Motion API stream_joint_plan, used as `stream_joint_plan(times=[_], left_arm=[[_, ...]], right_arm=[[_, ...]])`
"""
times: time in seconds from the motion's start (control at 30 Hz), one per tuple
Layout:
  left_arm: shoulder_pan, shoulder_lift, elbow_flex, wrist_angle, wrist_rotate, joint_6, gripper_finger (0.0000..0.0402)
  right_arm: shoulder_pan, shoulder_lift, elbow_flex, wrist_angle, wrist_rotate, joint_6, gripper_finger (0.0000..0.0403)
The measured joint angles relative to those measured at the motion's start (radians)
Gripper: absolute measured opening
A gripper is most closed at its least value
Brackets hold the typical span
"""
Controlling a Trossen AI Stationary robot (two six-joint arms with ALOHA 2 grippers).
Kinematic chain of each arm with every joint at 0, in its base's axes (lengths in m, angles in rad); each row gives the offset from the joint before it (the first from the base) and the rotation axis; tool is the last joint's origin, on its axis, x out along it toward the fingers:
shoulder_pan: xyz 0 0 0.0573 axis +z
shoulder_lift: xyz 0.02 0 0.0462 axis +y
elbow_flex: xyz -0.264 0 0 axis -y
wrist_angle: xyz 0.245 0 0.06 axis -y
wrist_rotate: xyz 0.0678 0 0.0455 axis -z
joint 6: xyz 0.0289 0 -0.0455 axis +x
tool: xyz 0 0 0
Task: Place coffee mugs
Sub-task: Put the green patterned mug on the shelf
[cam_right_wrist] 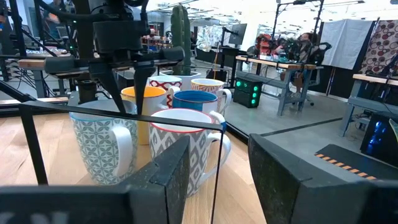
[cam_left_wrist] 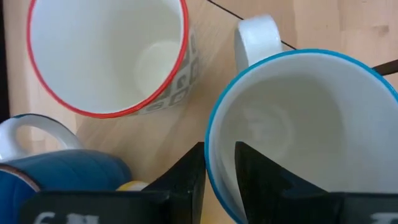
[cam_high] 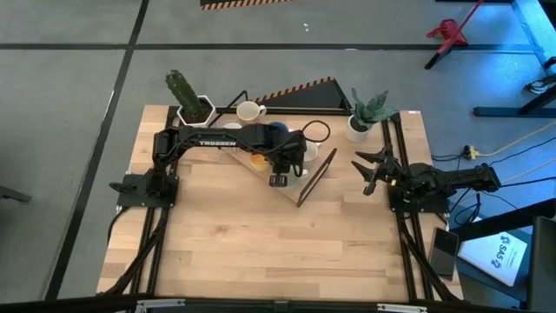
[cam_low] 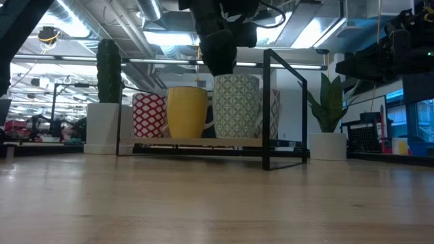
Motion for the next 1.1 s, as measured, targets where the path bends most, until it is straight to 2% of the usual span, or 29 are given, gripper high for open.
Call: stream_joint_plan(times=[0.53, 0.9, 1.1], left_arm=[[-0.001, -0.010, 0.000, 0.043, -0.020, -0.005, 0.0080], [-0.018, -0.011, 0.000, 0.043, -0.164, -0.007, 0.0080], [-0.036, -0.027, 0.002, 0.045, -0.160, -0.007, 0.0080]], right_arm=[[0.000, 0.000, 0.000, 0.000, 0.000, 0.000, 0.0150], [0.000, 0.000, 0.000, 0.000, 0.000, 0.000, 0.0150], [0.000, 0.000, 0.000, 0.000, 0.000, 0.000, 0.0150]])
